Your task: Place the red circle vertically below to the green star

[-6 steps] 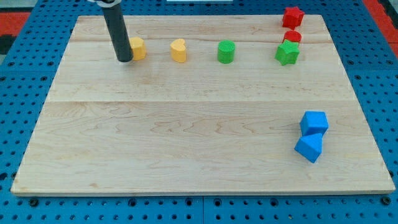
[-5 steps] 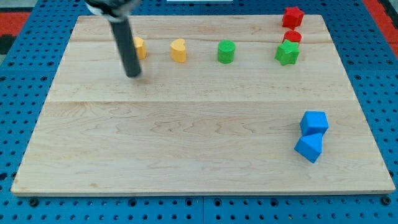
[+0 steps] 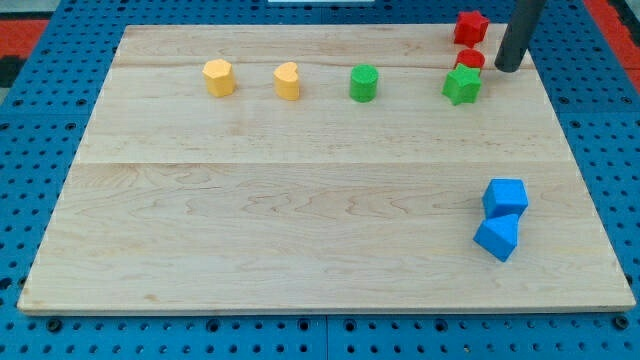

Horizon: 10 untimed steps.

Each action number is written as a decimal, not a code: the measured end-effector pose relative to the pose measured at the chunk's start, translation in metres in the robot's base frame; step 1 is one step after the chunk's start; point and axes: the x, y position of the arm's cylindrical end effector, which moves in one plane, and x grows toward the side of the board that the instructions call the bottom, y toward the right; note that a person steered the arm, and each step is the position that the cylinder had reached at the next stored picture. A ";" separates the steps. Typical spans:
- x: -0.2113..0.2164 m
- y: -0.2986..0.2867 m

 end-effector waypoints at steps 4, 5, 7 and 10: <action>-0.022 -0.045; -0.020 -0.007; -0.003 -0.056; -0.009 -0.066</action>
